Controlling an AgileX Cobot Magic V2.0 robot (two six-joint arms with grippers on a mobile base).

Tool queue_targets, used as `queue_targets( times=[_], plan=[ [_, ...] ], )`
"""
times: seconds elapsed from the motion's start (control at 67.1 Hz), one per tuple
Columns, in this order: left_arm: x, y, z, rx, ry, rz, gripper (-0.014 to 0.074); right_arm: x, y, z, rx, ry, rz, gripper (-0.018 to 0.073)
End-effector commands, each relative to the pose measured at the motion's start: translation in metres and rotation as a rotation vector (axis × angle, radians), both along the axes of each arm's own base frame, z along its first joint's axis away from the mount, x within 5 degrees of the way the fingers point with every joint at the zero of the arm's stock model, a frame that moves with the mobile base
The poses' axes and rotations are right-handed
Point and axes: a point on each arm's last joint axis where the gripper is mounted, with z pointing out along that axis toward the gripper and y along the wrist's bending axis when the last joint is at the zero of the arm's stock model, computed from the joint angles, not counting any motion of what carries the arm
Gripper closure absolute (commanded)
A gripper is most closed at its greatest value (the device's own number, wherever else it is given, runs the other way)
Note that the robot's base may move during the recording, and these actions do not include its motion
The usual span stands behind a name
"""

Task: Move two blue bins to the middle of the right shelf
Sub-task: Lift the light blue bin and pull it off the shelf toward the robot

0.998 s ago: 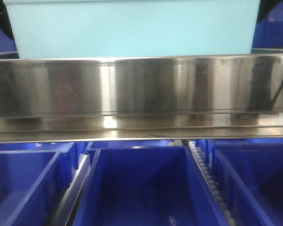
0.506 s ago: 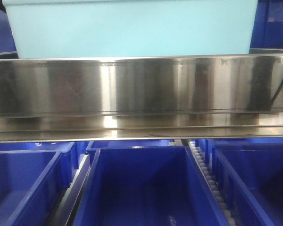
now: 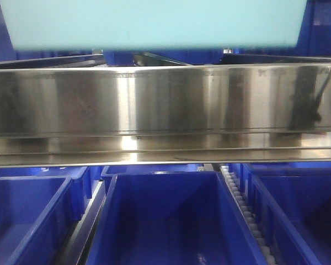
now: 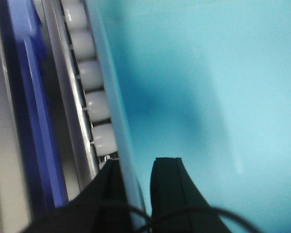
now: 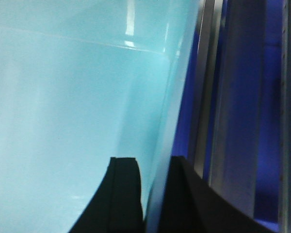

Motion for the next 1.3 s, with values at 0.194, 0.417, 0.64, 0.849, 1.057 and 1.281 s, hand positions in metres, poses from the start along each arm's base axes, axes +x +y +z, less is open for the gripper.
queue_targets(
  times=[0.194, 0.417, 0.64, 0.849, 1.057, 1.281],
  plan=[
    [-0.058, 0.022, 0.073, -0.089, -0.204, -0.01, 0.0707, -0.05, -0.023, 0.068, 0.029, -0.259, -0.009, 0.0711],
    [-0.08, 0.029, 0.091, -0.133, -0.257, -0.018, 0.0707, -0.075, -0.032, 0.094, 0.066, -0.368, -0.014, 0.0711],
    [-0.079, 0.028, 0.091, -0.136, -0.255, -0.019, 0.0707, -0.076, -0.032, 0.095, 0.067, -0.368, -0.014, 0.0711],
    [-0.078, 0.028, 0.092, -0.14, -0.278, -0.015, 0.0707, -0.075, -0.032, 0.096, 0.072, -0.381, -0.015, 0.0711],
    [-0.078, 0.028, 0.092, -0.14, -0.278, -0.015, 0.0707, -0.075, -0.032, 0.097, 0.077, -0.395, -0.016, 0.0711],
    [-0.078, 0.028, 0.093, -0.141, -0.28, -0.014, 0.0707, -0.075, -0.032, 0.097, 0.077, -0.395, -0.016, 0.0711]
  ],
)
